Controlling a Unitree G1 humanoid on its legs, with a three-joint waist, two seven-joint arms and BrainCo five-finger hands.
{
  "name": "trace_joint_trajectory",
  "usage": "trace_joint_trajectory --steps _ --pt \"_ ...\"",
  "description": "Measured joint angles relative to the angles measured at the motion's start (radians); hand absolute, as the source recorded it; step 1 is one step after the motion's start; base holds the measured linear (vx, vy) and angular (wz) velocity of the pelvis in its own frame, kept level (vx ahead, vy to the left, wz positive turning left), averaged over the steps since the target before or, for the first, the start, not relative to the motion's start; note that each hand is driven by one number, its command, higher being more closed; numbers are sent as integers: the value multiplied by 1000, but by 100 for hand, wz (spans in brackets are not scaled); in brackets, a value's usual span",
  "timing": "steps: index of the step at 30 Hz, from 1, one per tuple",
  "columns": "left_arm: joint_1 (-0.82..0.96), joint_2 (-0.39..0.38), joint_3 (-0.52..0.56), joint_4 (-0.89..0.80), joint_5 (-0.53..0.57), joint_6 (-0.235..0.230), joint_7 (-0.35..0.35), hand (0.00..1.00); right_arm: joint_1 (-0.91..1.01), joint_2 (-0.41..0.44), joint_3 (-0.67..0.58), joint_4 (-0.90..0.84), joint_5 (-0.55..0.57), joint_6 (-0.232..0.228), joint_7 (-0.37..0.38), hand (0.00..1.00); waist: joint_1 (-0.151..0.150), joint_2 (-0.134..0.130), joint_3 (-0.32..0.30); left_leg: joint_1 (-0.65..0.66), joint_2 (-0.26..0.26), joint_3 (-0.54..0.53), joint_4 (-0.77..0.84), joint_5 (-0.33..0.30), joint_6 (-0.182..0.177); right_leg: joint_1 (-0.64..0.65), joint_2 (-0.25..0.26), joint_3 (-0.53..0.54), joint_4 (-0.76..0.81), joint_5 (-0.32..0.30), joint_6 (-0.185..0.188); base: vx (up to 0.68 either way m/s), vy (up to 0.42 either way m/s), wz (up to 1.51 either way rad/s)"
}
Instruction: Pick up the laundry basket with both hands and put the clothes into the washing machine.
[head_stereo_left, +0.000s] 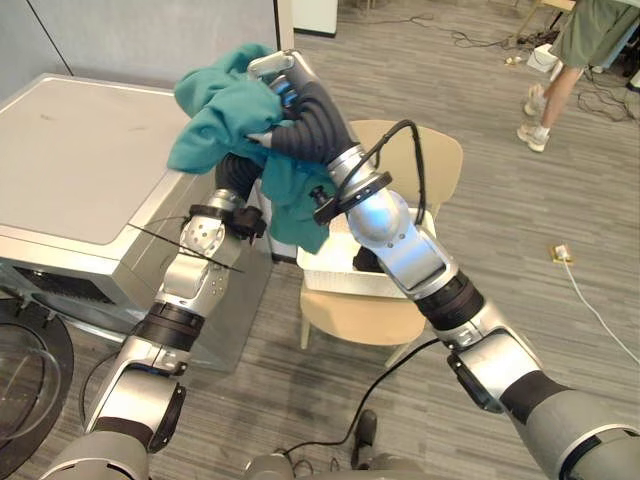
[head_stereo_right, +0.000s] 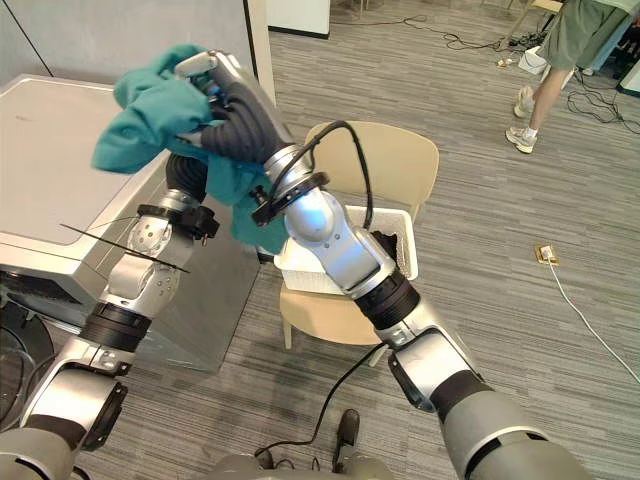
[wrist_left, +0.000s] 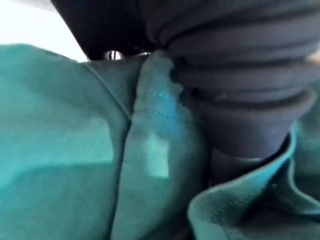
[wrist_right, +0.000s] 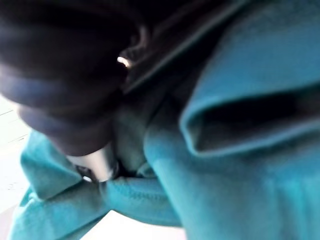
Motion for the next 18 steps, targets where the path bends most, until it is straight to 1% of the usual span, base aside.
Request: trace_joint_trajectory --steps 2,3,7,10,12,18 --pt "-4 8 2 0 14 0 5 100 11 0 0 0 0 0 -1 100 -1 0 0 1 0 2 0 0 0 0 0 2 0 0 0 -1 49 -3" --pt "-14 8 2 0 29 0 11 100 18 1 0 0 0 1 -1 0 -2 0 0 1 0 2 0 0 0 0 0 3 0 0 0 0 57 -2" --pt "-48 8 11 23 38 0 29 100 40 6 0 -2 0 1 -2 0 0 0 0 1 0 2 0 0 0 0 0 3 -4 0 0 -5 49 0" --pt "-65 8 65 56 60 0 47 100 63 11 0 -2 1 2 -1 0 -3 -1 0 1 0 2 0 0 0 0 0 3 -4 0 0 0 0 0" --pt "-78 9 79 71 67 1 51 100 67 10 0 -2 2 4 -1 0 -2 -1 0 1 0 2 1 0 0 0 0 3 -4 0 0 0 0 0" --pt "-103 10 86 80 68 1 80 100 85 10 -1 -2 14 5 0 0 -3 -7 4 2 0 2 2 0 0 0 0 3 -4 0 0 0 0 0"
